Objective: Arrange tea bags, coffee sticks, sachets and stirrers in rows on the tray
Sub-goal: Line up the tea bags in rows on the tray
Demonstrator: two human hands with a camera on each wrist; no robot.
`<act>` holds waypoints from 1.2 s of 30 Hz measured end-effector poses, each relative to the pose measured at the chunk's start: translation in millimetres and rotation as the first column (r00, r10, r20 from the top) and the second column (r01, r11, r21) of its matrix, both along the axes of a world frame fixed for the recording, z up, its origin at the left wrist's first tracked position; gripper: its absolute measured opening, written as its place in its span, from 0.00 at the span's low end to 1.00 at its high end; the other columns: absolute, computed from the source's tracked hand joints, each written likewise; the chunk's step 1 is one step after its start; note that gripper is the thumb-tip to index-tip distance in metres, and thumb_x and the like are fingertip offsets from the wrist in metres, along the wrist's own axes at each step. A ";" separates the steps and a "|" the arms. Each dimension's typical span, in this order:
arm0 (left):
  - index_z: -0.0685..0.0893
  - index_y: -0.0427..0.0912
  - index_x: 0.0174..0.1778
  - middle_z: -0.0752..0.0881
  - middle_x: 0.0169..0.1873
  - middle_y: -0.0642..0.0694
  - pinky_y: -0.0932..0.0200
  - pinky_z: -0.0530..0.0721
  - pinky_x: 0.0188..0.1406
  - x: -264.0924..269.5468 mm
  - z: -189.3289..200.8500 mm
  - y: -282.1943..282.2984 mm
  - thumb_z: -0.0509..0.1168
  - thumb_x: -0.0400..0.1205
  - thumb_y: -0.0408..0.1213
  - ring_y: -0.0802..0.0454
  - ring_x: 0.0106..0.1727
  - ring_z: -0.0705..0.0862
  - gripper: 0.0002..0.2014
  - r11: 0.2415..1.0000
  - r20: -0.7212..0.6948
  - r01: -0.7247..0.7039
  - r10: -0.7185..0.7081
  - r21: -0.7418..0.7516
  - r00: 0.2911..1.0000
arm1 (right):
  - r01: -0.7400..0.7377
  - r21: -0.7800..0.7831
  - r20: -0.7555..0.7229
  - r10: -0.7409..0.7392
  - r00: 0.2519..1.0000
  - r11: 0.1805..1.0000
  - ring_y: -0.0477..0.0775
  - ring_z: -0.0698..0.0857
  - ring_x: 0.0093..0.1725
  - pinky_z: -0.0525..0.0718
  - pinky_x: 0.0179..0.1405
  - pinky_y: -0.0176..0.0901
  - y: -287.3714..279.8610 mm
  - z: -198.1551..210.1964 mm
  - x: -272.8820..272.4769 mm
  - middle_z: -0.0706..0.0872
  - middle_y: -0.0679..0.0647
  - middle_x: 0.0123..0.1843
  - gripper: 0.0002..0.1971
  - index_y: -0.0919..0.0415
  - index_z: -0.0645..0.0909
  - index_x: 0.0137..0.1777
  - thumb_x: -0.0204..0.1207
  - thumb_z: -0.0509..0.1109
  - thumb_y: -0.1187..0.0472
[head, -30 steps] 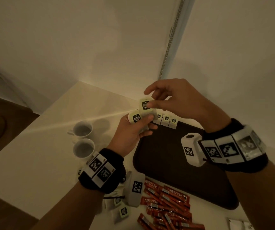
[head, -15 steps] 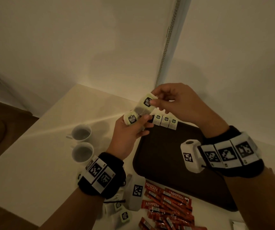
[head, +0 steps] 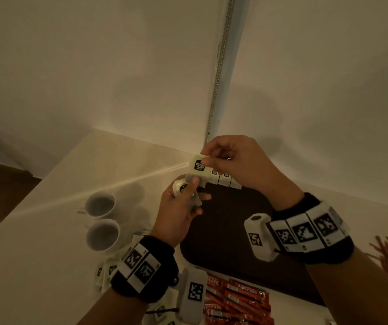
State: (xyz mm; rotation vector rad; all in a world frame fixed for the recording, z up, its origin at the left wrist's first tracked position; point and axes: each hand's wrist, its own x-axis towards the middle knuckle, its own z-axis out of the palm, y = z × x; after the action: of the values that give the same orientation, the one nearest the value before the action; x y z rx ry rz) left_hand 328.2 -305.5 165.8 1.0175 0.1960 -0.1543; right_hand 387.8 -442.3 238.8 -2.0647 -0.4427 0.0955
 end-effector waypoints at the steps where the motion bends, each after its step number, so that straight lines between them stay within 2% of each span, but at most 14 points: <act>1: 0.82 0.46 0.56 0.90 0.44 0.52 0.67 0.79 0.24 2.8 -2.2 0.7 0.66 0.75 0.45 0.55 0.37 0.88 0.15 1.000 -0.017 -0.010 0.010 -0.009 1.000 | 0.009 0.020 -0.013 -0.009 1.000 1.000 0.47 0.86 0.34 0.87 0.36 0.35 -1.4 -4.0 3.7 0.88 0.54 0.38 0.05 0.57 0.86 0.46 0.72 0.76 0.64; 4: 0.80 0.44 0.61 0.91 0.48 0.46 0.63 0.85 0.32 13.6 -10.4 8.6 0.61 0.83 0.44 0.50 0.45 0.90 0.13 0.993 -0.127 -0.074 0.061 -0.095 0.990 | 0.070 0.011 -0.019 -0.070 0.997 0.997 0.45 0.86 0.36 0.86 0.39 0.33 -10.4 -23.2 21.1 0.88 0.51 0.39 0.05 0.59 0.86 0.49 0.74 0.72 0.67; 6: 0.79 0.40 0.58 0.91 0.47 0.41 0.60 0.88 0.35 20.5 -14.8 17.7 0.55 0.86 0.40 0.45 0.47 0.91 0.11 0.974 -0.186 -0.123 0.087 -0.193 0.979 | 0.108 -0.086 -0.042 -0.112 0.993 0.990 0.43 0.85 0.38 0.84 0.43 0.32 -18.6 -48.4 36.2 0.87 0.48 0.41 0.07 0.58 0.86 0.50 0.75 0.71 0.68; 8: 0.78 0.39 0.53 0.91 0.46 0.39 0.58 0.89 0.37 25.4 -18.0 26.3 0.52 0.86 0.38 0.43 0.47 0.91 0.11 0.963 -0.188 -0.140 0.097 -0.230 0.977 | 0.116 -0.216 -0.088 -0.137 0.987 0.970 0.43 0.83 0.42 0.81 0.46 0.32 -25.1 -82.4 50.0 0.86 0.51 0.48 0.08 0.59 0.85 0.52 0.75 0.70 0.69; 10: 0.79 0.41 0.51 0.90 0.47 0.40 0.57 0.88 0.37 28.3 -20.6 32.8 0.52 0.87 0.39 0.42 0.48 0.90 0.11 0.975 -0.162 -0.135 0.107 -0.177 0.981 | 0.095 -0.322 -0.154 -0.151 0.976 0.942 0.45 0.82 0.45 0.81 0.47 0.33 -28.5 -118.2 61.0 0.86 0.56 0.54 0.09 0.61 0.84 0.55 0.76 0.69 0.67; 13: 0.80 0.43 0.51 0.90 0.49 0.42 0.57 0.87 0.35 31.3 -25.8 39.4 0.54 0.87 0.42 0.43 0.49 0.90 0.11 0.989 -0.113 -0.143 0.139 -0.029 0.984 | 0.092 -0.385 -0.264 -0.205 0.942 0.918 0.52 0.84 0.54 0.84 0.57 0.45 -30.1 -162.8 73.5 0.85 0.56 0.56 0.09 0.62 0.82 0.56 0.77 0.70 0.64; 17: 0.81 0.43 0.50 0.89 0.41 0.45 0.61 0.85 0.29 33.9 -33.3 45.4 0.53 0.88 0.43 0.49 0.37 0.89 0.12 0.981 -0.097 -0.191 0.192 0.017 0.977 | 0.195 -0.419 -0.193 -0.297 0.935 0.887 0.57 0.84 0.53 0.82 0.58 0.50 -30.9 -203.4 90.1 0.87 0.59 0.51 0.07 0.64 0.82 0.50 0.76 0.72 0.62; 20: 0.81 0.43 0.49 0.88 0.35 0.44 0.62 0.83 0.23 36.4 -36.9 49.0 0.51 0.87 0.48 0.49 0.31 0.87 0.16 0.980 -0.141 -0.194 0.186 -0.051 0.972 | 0.303 -0.395 -0.138 -0.382 0.914 0.867 0.57 0.84 0.52 0.83 0.56 0.49 -30.3 -216.1 101.1 0.87 0.59 0.50 0.05 0.64 0.83 0.49 0.76 0.72 0.63; 23: 0.80 0.42 0.48 0.88 0.33 0.42 0.63 0.83 0.22 38.6 -40.9 50.9 0.48 0.86 0.51 0.48 0.29 0.87 0.20 0.978 -0.156 -0.190 0.175 -0.090 0.972 | 0.340 -0.386 -0.106 -0.408 0.907 0.857 0.57 0.84 0.52 0.83 0.56 0.48 -30.0 -220.3 110.4 0.88 0.60 0.50 0.05 0.65 0.84 0.50 0.76 0.71 0.65; 28: 0.79 0.42 0.50 0.89 0.34 0.39 0.62 0.83 0.22 42.1 -46.1 48.6 0.45 0.87 0.54 0.46 0.30 0.88 0.22 0.982 -0.142 -0.167 0.154 -0.090 0.978 | 0.369 -0.378 -0.101 -0.433 0.896 0.849 0.57 0.84 0.53 0.80 0.53 0.41 -27.1 -221.0 120.0 0.87 0.60 0.52 0.06 0.66 0.85 0.51 0.77 0.70 0.67; 33: 0.78 0.44 0.52 0.90 0.37 0.37 0.60 0.85 0.24 43.4 -47.4 43.8 0.45 0.84 0.59 0.43 0.33 0.89 0.24 0.990 -0.141 -0.133 0.124 -0.054 0.982 | 0.384 -0.423 -0.115 -0.469 0.876 0.821 0.58 0.84 0.53 0.80 0.51 0.42 -25.0 -221.9 126.5 0.87 0.61 0.52 0.07 0.66 0.85 0.51 0.77 0.67 0.70; 36: 0.78 0.43 0.53 0.90 0.39 0.35 0.59 0.85 0.24 45.5 -47.0 43.6 0.44 0.84 0.60 0.42 0.34 0.89 0.26 0.995 -0.172 -0.097 0.088 -0.040 0.981 | 0.421 -0.388 -0.071 -0.482 0.873 0.820 0.57 0.83 0.52 0.82 0.52 0.45 -20.5 -211.6 124.6 0.84 0.61 0.52 0.06 0.64 0.82 0.52 0.76 0.69 0.67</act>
State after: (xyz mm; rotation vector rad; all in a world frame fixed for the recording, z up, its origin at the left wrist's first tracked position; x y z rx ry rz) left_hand 373.6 -261.9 118.9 0.9451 0.3931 -0.1609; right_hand 512.4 -462.8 27.2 -2.4481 0.2003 0.0649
